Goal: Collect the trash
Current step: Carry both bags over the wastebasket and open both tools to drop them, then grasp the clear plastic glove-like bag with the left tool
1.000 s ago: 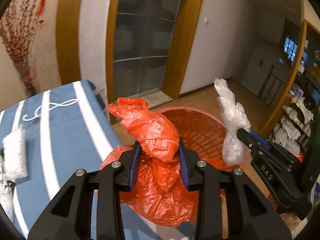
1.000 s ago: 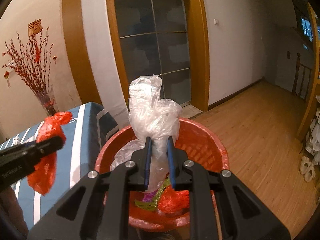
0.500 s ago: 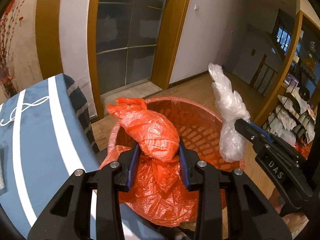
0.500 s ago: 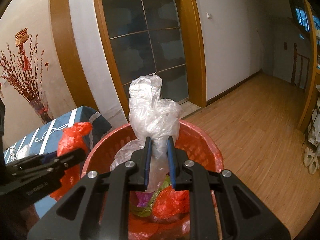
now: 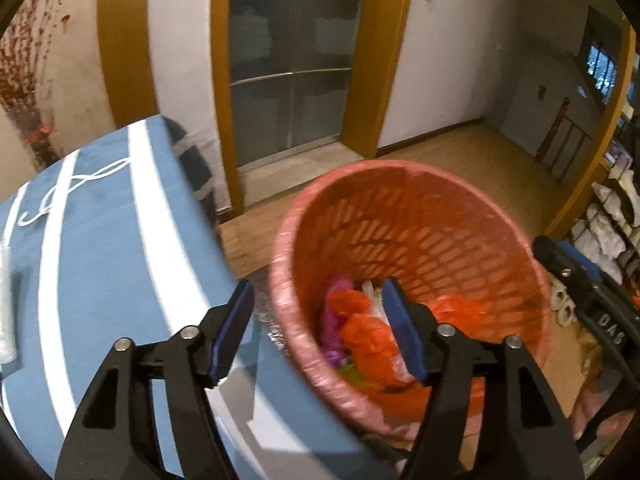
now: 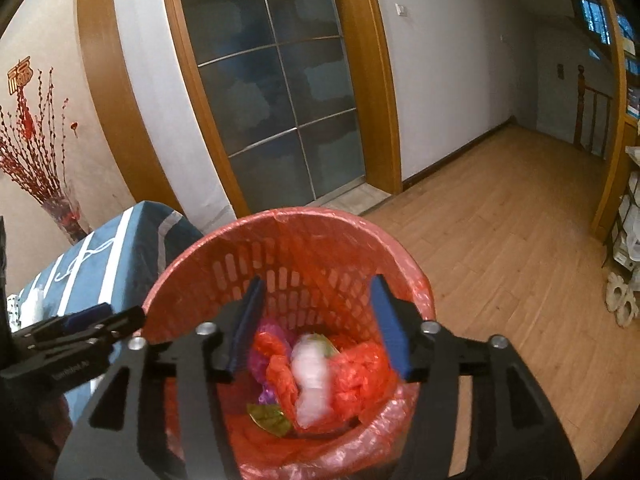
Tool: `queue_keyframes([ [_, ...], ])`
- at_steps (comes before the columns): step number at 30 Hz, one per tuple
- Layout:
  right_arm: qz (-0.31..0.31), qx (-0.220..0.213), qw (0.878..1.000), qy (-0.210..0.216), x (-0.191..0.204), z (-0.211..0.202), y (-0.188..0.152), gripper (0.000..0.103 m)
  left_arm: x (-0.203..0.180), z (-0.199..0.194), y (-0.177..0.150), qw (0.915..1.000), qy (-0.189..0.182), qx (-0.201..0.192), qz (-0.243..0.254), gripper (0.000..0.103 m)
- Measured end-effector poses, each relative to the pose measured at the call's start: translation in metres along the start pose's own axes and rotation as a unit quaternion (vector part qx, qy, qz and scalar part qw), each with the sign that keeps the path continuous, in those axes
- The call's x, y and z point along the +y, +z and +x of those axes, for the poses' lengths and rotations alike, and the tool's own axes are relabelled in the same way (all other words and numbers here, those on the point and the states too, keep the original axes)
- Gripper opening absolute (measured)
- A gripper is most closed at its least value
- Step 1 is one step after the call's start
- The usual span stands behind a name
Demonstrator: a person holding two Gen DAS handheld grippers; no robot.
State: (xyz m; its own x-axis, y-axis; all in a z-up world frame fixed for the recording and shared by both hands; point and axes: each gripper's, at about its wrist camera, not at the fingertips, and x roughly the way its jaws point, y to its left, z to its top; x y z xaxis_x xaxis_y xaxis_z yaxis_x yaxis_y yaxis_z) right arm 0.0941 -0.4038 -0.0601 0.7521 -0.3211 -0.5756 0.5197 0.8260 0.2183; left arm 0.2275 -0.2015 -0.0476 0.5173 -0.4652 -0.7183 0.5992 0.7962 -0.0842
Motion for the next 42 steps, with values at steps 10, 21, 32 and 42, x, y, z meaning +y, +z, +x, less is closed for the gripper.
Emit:
queue_keyframes([
  [10,-0.028,0.006,1.0,0.007,0.025,-0.008,-0.009,0.072,0.044,-0.025,-0.019,0.9987,0.046,0.003,-0.019,0.071],
  [21,-0.068,0.011,0.997,0.029,0.073,-0.024,-0.016,0.074,0.129,-0.083,-0.056,0.99,0.11,-0.015,-0.087,0.071],
  [32,-0.136,0.011,0.989,0.065,0.138,-0.038,-0.03,0.074,0.258,-0.156,-0.106,0.9425,0.264,-0.036,-0.202,0.071],
  [42,-0.183,0.018,0.979,0.089,0.179,-0.041,-0.042,0.074,0.311,-0.145,-0.124,0.9225,0.261,-0.014,-0.284,0.061],
])
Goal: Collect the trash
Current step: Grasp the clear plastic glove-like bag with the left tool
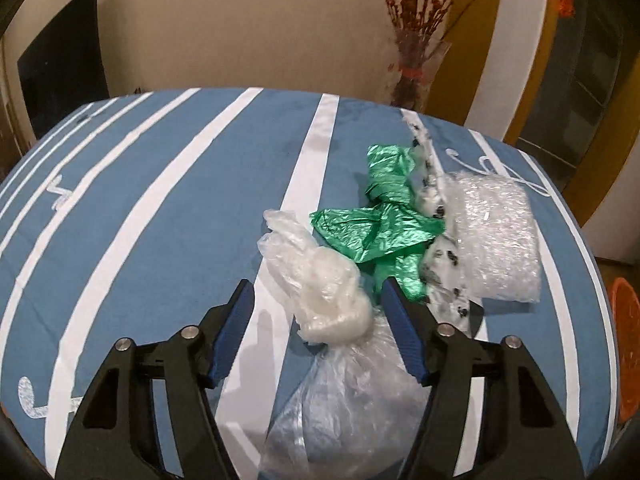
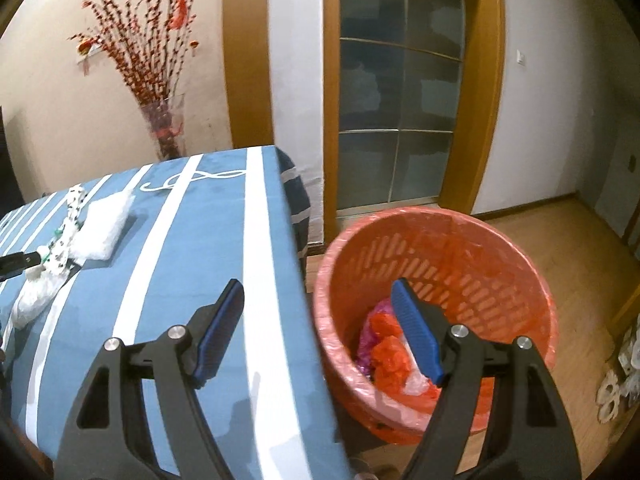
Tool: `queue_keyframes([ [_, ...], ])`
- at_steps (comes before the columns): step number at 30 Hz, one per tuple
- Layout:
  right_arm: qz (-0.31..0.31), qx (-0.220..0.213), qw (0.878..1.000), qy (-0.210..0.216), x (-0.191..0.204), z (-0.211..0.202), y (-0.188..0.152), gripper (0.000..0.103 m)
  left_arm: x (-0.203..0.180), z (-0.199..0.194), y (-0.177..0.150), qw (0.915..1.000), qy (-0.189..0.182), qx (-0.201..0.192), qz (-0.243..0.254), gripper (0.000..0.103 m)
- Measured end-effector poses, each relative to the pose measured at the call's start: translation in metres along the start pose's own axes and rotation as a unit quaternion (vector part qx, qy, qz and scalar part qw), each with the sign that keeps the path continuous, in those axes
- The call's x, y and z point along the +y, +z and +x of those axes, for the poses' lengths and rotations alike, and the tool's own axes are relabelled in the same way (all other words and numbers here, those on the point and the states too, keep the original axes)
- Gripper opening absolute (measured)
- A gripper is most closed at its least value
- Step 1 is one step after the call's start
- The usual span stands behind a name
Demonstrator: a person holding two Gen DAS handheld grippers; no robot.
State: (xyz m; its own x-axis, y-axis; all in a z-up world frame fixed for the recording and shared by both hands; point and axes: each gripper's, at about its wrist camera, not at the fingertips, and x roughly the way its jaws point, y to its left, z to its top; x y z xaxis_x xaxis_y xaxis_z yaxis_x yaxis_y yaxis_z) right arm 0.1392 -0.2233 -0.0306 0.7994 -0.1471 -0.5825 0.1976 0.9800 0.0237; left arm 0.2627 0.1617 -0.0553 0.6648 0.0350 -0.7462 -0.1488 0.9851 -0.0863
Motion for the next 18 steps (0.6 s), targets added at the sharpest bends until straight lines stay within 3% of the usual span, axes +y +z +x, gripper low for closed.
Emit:
queue_keyframes([
  [5,-0.012,0.004,1.0,0.01,0.013,0.005,0.001,0.074,-0.003,0.009,-0.003,0.9998,-0.005,0.017,0.002,0.047],
  [7,-0.016,0.007,1.0,0.017,0.019,0.007,0.001,0.074,0.001,0.006,-0.006,0.9998,-0.01,0.016,0.001,0.032],
  [14,-0.041,0.004,0.998,0.054,0.055,0.012,0.012,0.074,0.008,-0.005,-0.003,0.9999,-0.002,-0.003,0.011,0.029],
  [18,-0.058,0.006,0.994,0.097,0.093,0.021,0.028,0.074,0.024,-0.021,0.004,0.9996,0.01,-0.025,0.007,0.029],
])
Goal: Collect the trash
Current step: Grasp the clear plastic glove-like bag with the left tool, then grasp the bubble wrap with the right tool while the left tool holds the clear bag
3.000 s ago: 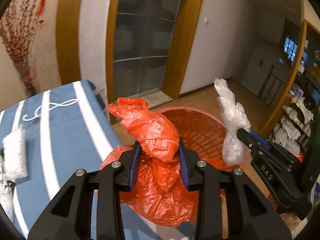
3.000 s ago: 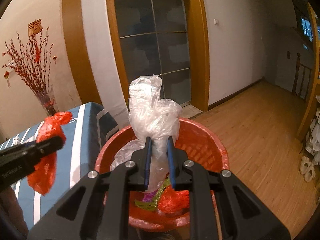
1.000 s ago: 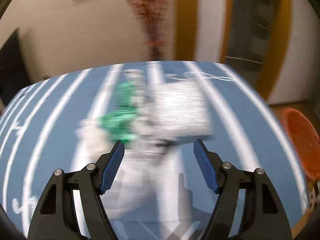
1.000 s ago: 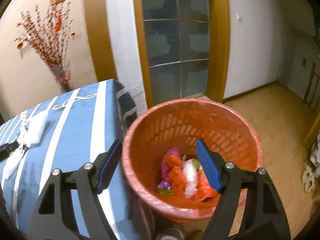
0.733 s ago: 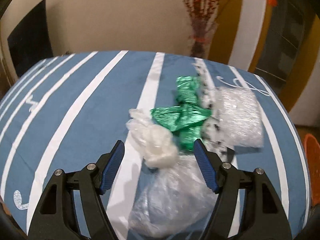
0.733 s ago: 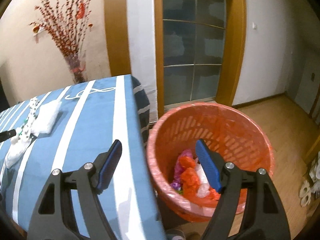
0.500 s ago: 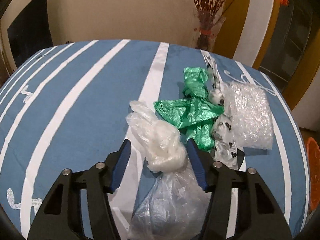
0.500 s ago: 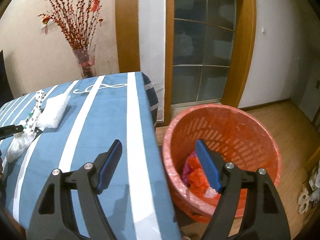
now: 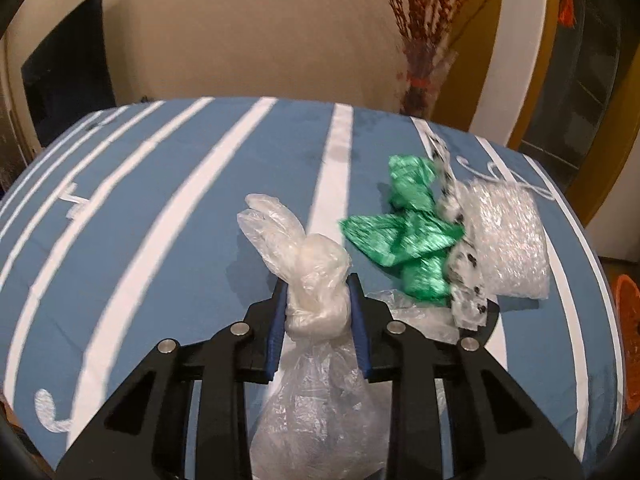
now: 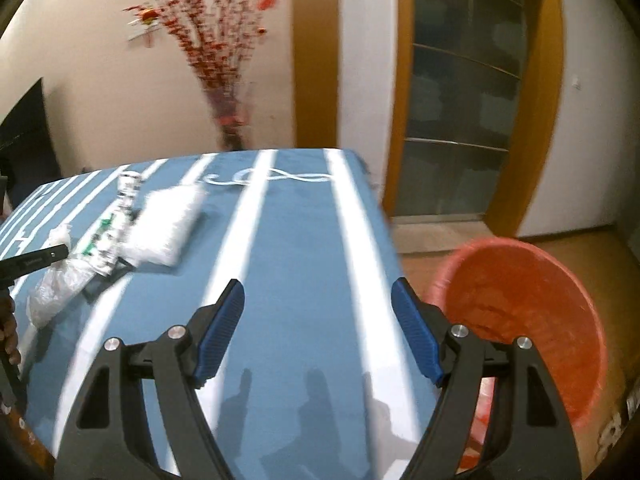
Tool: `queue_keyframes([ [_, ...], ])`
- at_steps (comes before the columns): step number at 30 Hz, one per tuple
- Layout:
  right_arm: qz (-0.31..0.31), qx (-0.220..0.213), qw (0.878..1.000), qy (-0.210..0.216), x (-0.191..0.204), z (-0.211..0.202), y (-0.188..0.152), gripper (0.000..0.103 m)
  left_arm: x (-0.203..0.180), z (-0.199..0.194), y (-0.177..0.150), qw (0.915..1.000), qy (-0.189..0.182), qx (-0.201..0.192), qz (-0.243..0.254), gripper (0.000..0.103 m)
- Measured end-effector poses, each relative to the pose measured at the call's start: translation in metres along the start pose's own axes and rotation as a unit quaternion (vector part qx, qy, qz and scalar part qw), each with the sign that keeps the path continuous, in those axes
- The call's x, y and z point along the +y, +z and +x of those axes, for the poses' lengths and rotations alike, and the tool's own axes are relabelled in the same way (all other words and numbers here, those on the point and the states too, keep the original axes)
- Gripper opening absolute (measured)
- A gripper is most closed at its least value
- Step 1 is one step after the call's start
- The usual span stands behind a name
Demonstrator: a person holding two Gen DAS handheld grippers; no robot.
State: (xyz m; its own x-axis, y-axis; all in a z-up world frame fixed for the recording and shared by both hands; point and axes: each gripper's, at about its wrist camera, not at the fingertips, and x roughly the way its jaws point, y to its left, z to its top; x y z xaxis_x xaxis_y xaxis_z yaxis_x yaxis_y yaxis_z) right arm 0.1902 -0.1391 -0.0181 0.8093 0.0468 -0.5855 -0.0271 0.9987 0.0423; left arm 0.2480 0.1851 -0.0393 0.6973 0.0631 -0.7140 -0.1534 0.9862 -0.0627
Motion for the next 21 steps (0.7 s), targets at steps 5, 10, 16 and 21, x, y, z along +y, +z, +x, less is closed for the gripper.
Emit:
queue_keyframes([
  [5,-0.011,0.015,0.998,0.055,0.047,0.031,0.022,0.073,0.017,-0.016,0.006,0.9997,0.01,-0.024,0.0,0.029],
  [10,0.005,0.056,0.994,0.094,0.083,0.075,0.04,0.055,0.027,-0.024,0.009,0.9993,0.01,-0.037,0.003,0.029],
  [16,0.03,0.103,0.99,0.095,0.095,0.112,0.041,0.053,0.035,-0.029,0.01,0.9991,0.001,-0.043,0.0,0.029],
  [21,0.003,0.107,0.99,0.091,0.1,0.112,0.033,0.012,0.034,-0.028,0.007,0.9992,-0.009,-0.039,0.002,0.029],
])
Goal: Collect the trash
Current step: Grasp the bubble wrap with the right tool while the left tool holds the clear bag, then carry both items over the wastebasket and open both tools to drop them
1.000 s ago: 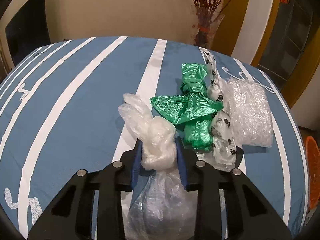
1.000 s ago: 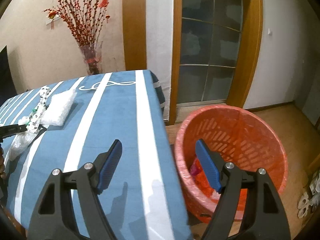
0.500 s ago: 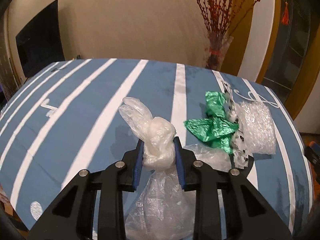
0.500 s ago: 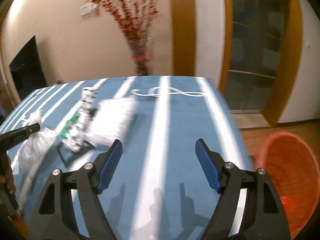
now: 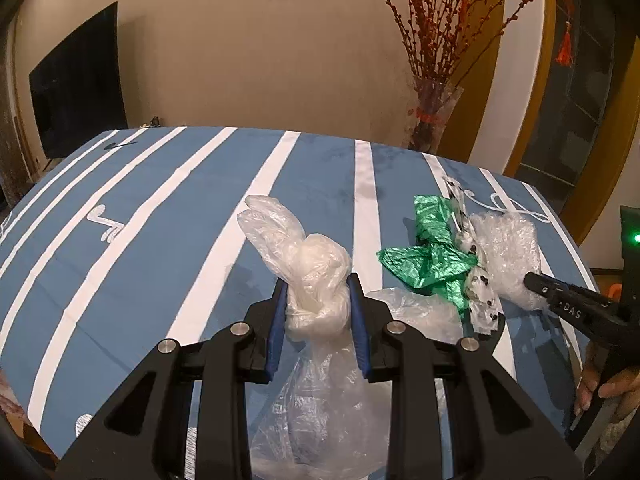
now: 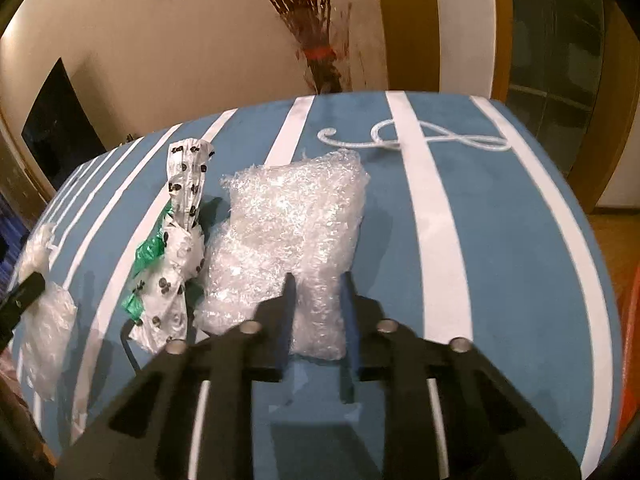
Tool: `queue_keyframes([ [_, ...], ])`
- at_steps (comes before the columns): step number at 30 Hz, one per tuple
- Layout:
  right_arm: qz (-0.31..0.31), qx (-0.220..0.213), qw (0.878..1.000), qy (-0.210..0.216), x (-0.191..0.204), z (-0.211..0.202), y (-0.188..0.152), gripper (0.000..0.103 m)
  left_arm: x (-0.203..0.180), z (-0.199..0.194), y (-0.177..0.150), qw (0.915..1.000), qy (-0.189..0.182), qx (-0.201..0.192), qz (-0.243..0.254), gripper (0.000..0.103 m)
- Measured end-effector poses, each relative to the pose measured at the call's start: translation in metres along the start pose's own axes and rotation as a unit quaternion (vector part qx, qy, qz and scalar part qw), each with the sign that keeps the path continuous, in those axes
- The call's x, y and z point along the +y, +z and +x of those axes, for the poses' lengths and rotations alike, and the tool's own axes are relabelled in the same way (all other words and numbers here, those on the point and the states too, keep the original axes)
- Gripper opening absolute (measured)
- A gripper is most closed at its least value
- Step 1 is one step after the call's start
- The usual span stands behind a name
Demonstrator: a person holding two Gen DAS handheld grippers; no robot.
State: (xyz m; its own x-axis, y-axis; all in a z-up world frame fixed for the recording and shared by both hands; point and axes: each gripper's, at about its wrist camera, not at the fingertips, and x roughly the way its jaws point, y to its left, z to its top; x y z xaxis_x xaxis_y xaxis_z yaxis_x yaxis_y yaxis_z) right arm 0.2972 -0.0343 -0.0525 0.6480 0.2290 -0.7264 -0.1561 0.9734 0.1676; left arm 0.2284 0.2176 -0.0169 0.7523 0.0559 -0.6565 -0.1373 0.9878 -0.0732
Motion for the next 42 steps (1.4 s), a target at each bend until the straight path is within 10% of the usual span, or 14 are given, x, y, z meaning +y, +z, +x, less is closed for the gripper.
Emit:
queue_keyframes([
  [23,0.03,-0.127,0.98,-0.15,-0.107,-0.139,-0.047,0.008,-0.107,-0.023,-0.014,0.993,-0.084,0.001,0.083,0.029],
  [42,0.133,-0.178,0.946,-0.237,-0.211,-0.219,-0.098,0.008,-0.252,-0.042,-0.032,0.9659,-0.201,0.007,0.163,0.029],
])
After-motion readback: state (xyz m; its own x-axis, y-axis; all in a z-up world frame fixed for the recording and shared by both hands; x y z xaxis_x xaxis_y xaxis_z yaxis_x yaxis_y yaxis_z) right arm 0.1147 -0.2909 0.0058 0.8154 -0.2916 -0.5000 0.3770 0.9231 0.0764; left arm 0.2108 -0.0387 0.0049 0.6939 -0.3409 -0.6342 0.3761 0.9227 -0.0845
